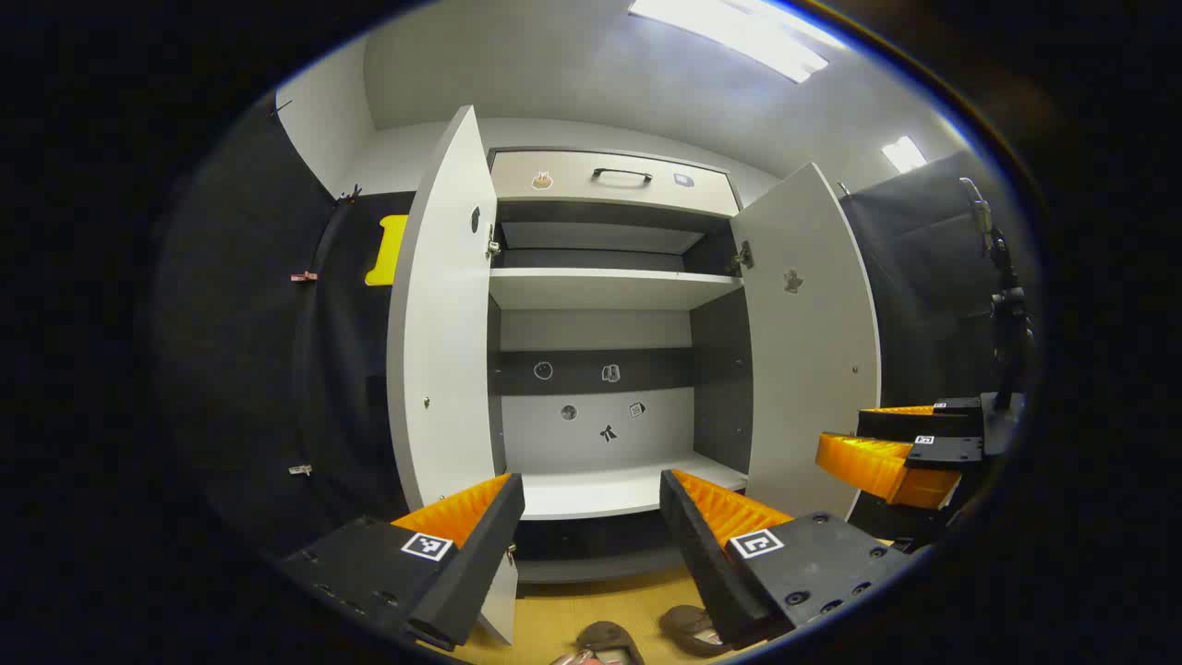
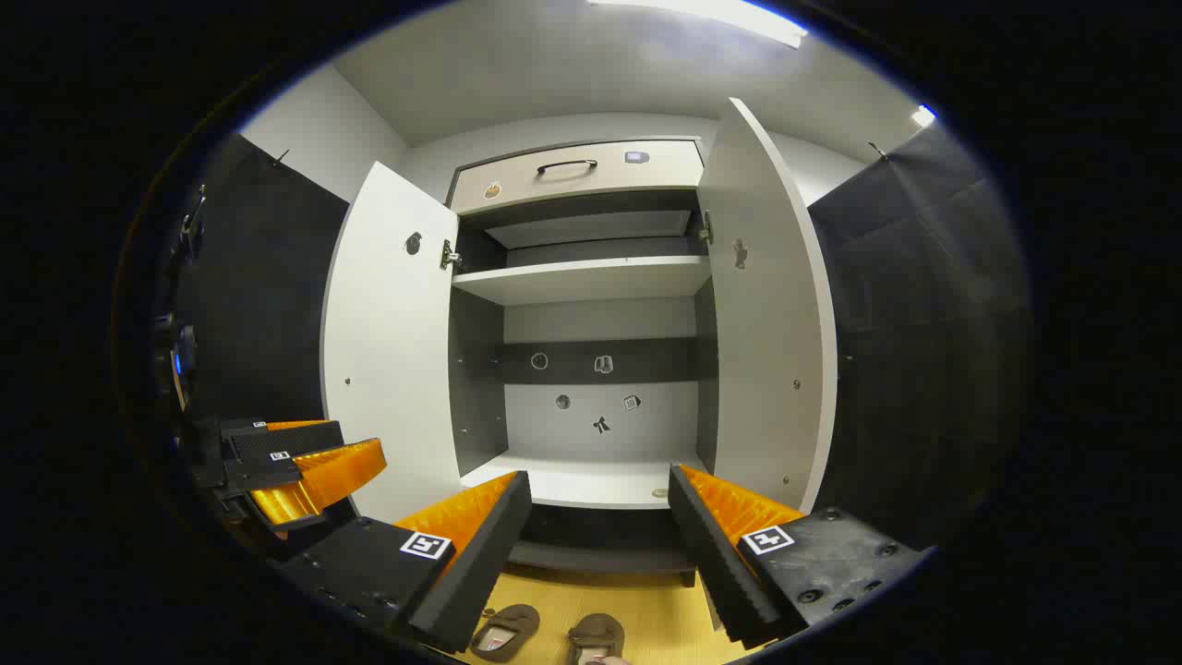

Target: Grab one shoe with the right hand and put it into the shoe cabinet, grab the other shoe with the left hand and put it into the shoe cabinet; then close the right door with the right hand and the left door with the left hand.

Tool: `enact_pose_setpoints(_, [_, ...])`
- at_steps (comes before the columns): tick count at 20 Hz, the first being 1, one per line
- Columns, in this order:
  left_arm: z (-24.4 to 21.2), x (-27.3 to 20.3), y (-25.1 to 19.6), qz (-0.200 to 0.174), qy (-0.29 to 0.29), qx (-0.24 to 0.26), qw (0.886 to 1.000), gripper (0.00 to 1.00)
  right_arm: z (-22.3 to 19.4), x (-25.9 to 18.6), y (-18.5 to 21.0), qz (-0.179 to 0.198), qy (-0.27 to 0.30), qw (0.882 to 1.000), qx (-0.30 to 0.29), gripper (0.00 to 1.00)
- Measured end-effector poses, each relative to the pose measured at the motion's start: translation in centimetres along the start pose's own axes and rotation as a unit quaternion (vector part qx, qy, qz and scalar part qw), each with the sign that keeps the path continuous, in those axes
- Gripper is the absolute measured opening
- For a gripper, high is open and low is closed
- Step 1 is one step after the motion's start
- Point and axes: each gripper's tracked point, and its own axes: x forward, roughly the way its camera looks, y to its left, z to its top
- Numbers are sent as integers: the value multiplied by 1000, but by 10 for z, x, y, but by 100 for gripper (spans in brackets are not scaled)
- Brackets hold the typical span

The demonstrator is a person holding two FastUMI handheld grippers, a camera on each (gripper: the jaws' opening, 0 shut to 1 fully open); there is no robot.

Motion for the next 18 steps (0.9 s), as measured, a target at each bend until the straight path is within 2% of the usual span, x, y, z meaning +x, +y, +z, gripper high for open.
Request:
enact_pose_setpoints(5, [4, -2, 3, 10, -7, 26, 1000, 93, -1, 0, -11, -13, 5, 1000, 9, 98])
enact_pose_setpoints(9, [0, -1, 1, 3, -4, 14, 1000, 93, -4, 3, -19, -29, 11, 999, 11, 99])
enact_pose_setpoints(18, [-8, 9, 11, 11, 7, 0, 1000, 93, -9, 5, -8, -17, 12, 1000, 0, 99])
